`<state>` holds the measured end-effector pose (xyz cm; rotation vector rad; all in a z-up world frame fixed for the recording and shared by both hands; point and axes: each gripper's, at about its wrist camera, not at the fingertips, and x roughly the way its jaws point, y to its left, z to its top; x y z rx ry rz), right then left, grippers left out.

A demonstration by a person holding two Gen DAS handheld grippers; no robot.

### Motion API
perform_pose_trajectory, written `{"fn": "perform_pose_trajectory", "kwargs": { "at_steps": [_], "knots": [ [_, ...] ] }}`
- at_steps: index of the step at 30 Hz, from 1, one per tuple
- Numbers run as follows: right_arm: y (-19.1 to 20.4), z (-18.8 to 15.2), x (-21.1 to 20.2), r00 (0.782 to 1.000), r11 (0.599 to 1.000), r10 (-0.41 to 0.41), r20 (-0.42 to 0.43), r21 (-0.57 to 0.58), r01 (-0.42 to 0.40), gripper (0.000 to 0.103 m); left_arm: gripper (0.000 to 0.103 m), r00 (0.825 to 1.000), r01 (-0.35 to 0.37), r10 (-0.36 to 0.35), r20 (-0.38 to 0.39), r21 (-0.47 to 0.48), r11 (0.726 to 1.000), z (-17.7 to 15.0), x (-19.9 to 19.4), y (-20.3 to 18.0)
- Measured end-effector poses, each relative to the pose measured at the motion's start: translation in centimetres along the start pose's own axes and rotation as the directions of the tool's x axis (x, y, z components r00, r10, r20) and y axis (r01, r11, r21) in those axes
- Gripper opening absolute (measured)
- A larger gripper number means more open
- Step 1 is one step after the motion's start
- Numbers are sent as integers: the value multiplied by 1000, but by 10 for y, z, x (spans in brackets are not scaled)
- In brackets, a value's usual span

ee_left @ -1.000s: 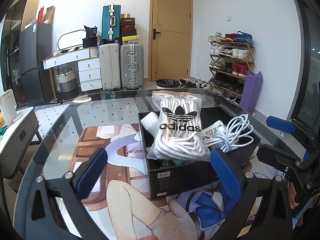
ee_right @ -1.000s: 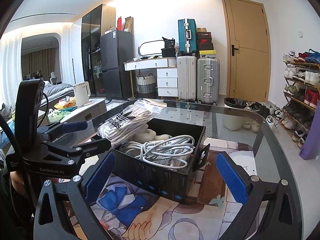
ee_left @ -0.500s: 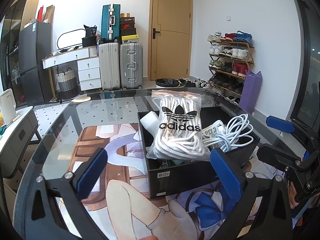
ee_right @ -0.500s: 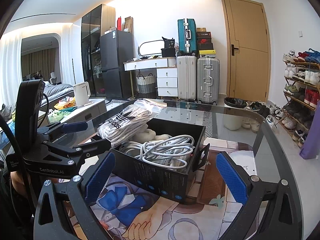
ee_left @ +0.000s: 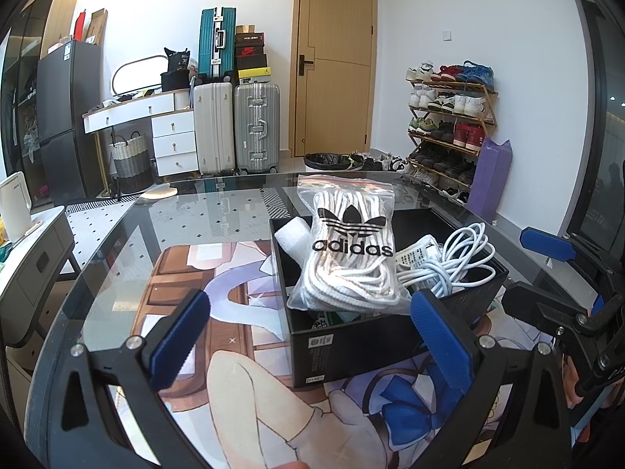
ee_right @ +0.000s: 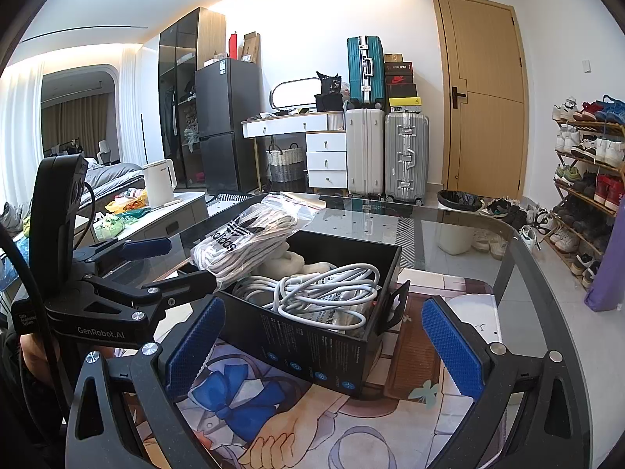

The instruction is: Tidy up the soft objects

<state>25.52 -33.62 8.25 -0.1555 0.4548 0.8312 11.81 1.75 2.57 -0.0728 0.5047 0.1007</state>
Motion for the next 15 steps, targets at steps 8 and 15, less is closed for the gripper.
{"fn": "perform_pose_trajectory", "kwargs": {
  "at_steps": [8,15],
  "knots": [
    [0,0,0,1000,1000,0,0,-1,0,102,103,1000,0,0,0,0,1000,0,0,0],
    [0,0,0,1000,1000,0,0,-2,0,102,103,1000,-13,13,2,-3,1000,0,0,1]
  ]
}}
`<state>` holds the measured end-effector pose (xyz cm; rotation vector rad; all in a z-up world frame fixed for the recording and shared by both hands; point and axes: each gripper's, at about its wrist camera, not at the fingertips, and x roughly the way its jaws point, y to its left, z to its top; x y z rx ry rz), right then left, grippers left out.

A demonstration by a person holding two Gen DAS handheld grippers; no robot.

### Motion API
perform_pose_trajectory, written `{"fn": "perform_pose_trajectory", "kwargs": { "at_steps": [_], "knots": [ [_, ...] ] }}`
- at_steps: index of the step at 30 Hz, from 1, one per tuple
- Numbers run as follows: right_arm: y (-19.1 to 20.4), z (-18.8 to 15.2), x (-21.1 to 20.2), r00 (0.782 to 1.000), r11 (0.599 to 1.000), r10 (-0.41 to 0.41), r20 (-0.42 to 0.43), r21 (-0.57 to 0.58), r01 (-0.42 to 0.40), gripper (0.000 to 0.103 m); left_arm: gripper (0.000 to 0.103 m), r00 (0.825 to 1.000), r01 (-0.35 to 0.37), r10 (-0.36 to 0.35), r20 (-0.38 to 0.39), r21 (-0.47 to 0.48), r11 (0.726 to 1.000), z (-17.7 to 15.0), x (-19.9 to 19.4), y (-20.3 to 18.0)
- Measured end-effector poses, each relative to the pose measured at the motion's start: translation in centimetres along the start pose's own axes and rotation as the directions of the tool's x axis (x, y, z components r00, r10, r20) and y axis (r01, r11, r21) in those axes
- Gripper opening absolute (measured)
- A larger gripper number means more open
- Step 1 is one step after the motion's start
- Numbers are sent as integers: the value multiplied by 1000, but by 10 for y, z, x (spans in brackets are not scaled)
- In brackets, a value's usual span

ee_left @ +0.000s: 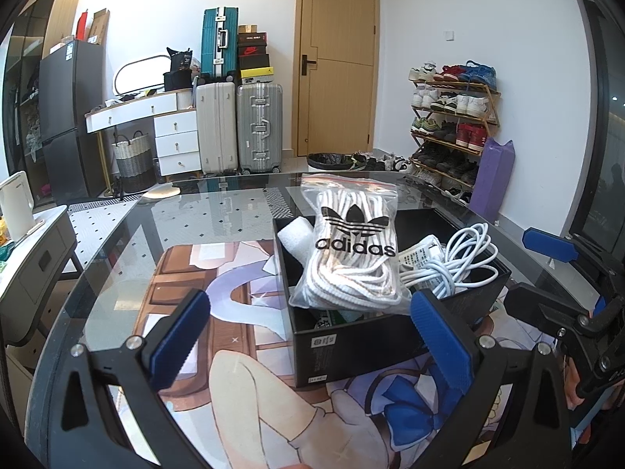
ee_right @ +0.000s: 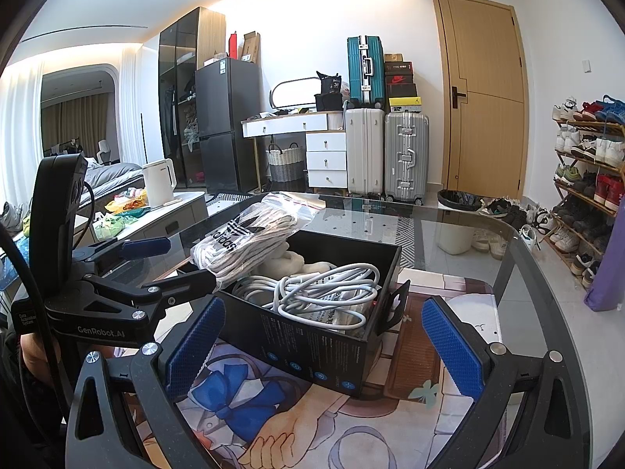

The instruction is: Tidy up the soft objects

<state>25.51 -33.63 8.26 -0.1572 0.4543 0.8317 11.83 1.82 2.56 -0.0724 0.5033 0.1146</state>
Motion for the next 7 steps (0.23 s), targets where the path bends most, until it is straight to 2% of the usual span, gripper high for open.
{"fn": "perform_pose_trajectory", "kwargs": {
  "at_steps": [7],
  "knots": [
    [0,-1,0,1000,1000,-4,-2,-3,4,102,103,1000,-3,3,6,-3,1000,-3,0,-1]
  ]
}}
